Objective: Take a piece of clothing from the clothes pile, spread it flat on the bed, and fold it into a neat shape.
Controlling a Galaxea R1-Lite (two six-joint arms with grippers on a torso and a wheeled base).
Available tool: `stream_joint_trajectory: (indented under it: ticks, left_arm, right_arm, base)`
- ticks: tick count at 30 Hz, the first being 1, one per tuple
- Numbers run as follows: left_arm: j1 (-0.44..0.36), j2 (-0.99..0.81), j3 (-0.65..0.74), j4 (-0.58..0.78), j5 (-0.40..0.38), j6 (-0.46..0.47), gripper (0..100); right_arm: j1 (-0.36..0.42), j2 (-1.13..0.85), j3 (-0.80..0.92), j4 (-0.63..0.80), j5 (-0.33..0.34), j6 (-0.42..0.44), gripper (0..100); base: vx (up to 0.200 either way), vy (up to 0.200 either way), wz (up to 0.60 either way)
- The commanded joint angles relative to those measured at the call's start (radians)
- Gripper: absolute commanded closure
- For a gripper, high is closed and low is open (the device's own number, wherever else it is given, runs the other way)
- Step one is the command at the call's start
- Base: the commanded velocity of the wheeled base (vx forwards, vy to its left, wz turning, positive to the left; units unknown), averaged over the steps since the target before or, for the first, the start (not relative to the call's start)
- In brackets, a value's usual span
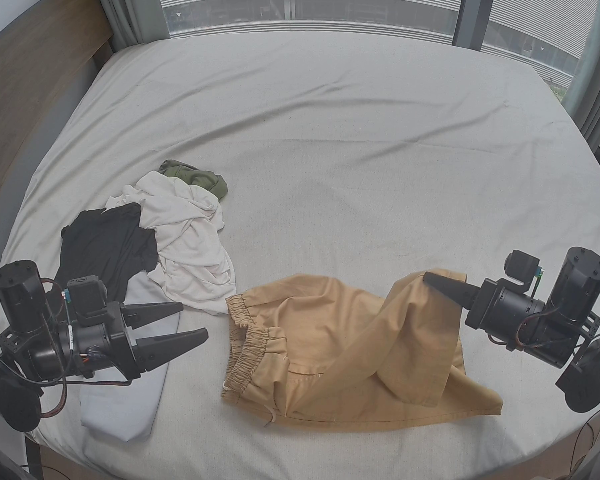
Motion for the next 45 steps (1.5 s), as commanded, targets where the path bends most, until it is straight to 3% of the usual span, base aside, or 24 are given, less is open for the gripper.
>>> stream_joint_trajectory:
  ticks: [1, 16, 28, 29, 33, 45]
  left_arm:
    - [-0.006, 0.064, 0.008, -0.028, 0.001, -0.001, 0]
    - [-0.115, 0.220, 0.031, -0.095, 0.085, -0.004, 0]
    - [-0.137, 0.337, 0.047, -0.220, 0.104, -0.007, 0]
    - [-0.140, 0.381, 0.055, -0.290, 0.113, -0.010, 0]
    - [-0.149, 0.417, 0.061, -0.348, 0.115, -0.019, 0]
    - [-0.164, 0.409, 0.043, -0.350, 0.133, -0.076, 0]
  right_arm:
    - [-0.026, 0.000, 0.002, 0.000, 0.010, 0.001, 100]
    - [-0.059, 0.004, 0.005, 0.000, 0.038, 0.001, 100]
    - [-0.058, 0.003, 0.003, 0.000, 0.038, 0.001, 100]
    - [-0.058, 0.003, 0.003, 0.000, 0.038, 0.001, 100]
    - [-0.059, 0.001, 0.003, 0.000, 0.038, 0.001, 100]
    - [-0.059, -0.002, -0.002, 0.000, 0.038, 0.001, 100]
  base:
    - [0.000, 0.000, 0.00]
    - [0.000, 0.000, 0.00]
    - [0.000, 0.000, 0.00]
    - [0.000, 0.000, 0.00]
    - [0.000, 0.000, 0.00]
    - [0.000, 0.000, 0.00]
